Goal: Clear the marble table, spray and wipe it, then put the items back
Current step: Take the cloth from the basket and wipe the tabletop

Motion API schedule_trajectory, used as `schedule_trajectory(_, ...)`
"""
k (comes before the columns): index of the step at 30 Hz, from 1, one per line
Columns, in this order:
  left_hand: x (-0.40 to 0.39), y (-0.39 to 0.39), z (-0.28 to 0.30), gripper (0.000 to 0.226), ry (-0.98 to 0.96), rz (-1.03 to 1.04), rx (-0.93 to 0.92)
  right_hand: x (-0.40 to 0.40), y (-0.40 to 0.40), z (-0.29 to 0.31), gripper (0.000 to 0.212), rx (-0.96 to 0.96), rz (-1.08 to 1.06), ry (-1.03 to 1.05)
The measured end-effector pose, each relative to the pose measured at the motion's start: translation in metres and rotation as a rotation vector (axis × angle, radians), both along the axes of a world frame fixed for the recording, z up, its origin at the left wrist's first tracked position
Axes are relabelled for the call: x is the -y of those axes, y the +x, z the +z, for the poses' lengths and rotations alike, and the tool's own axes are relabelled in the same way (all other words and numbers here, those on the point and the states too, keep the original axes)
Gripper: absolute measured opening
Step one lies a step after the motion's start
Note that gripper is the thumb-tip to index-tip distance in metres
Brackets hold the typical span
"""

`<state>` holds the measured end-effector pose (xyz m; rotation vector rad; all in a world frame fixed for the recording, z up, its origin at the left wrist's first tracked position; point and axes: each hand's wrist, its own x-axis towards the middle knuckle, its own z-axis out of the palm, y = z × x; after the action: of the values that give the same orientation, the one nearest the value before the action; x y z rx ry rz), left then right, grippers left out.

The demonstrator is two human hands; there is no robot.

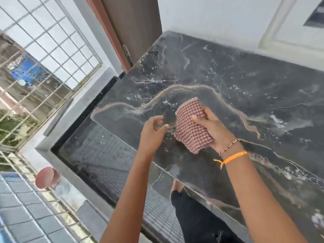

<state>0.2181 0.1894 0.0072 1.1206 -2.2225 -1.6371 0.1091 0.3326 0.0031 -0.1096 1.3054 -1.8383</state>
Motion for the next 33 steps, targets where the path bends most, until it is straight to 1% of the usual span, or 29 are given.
schedule_trajectory(3,0.043,-0.025,-0.006,0.033,-0.02,-0.088,0.071,0.046,-0.035,0.001,0.017,-0.226,-0.175,0.185)
schedule_trajectory(6,0.088,-0.05,-0.011,0.03,-0.064,-0.158,0.093,0.091,-0.074,0.006,0.019,-0.566,-0.325,0.427)
schedule_trajectory(8,0.114,-0.065,-0.015,0.032,-0.133,-0.206,0.124,0.12,-0.095,0.008,0.018,-0.849,-0.349,0.64)
schedule_trajectory(9,0.127,-0.071,-0.018,0.036,-0.181,-0.233,0.14,0.137,-0.103,0.006,0.022,-0.948,-0.32,0.74)
schedule_trajectory(10,0.138,-0.075,-0.02,0.041,-0.23,-0.262,0.153,0.154,-0.108,0.005,0.027,-1.001,-0.258,0.823)
schedule_trajectory(11,0.148,-0.078,-0.022,0.046,-0.269,-0.288,0.166,0.171,-0.109,0.002,0.031,-1.018,-0.163,0.878)
schedule_trajectory(13,0.165,-0.084,-0.025,0.054,-0.293,-0.335,0.181,0.203,-0.107,-0.007,0.029,-0.994,0.013,0.873)
schedule_trajectory(15,0.184,-0.089,-0.03,0.063,-0.309,-0.392,0.207,0.227,-0.101,-0.018,0.024,-0.961,0.047,0.819)
schedule_trajectory(16,0.196,-0.09,-0.033,0.067,-0.328,-0.424,0.226,0.235,-0.098,-0.025,0.025,-0.993,0.036,0.842)
schedule_trajectory(17,0.204,-0.092,-0.035,0.07,-0.357,-0.448,0.242,0.236,-0.097,-0.034,0.029,-1.067,0.062,0.908)
schedule_trajectory(19,0.225,-0.094,-0.038,0.074,-0.419,-0.503,0.284,0.234,-0.089,-0.056,0.044,-1.185,0.219,1.112)
schedule_trajectory(21,0.244,-0.093,-0.039,0.074,-0.44,-0.538,0.29,0.232,-0.081,-0.074,0.056,-1.234,0.345,1.273)
schedule_trajectory(23,0.265,-0.09,-0.039,0.07,-0.392,-0.536,0.256,0.242,-0.073,-0.082,0.06,-1.273,0.365,1.357)
schedule_trajectory(27,0.302,-0.088,-0.042,0.07,-0.254,-0.515,0.211,0.302,-0.059,-0.085,0.062,-1.294,0.378,1.338)
schedule_trajectory(31,0.325,-0.094,-0.047,0.07,-0.213,-0.529,0.179,0.37,-0.067,-0.087,0.062,-1.331,0.43,1.268)
schedule_trajectory(33,0.332,-0.095,-0.05,0.074,-0.193,-0.527,0.19,0.383,-0.084,-0.087,0.06,-1.329,0.405,1.258)
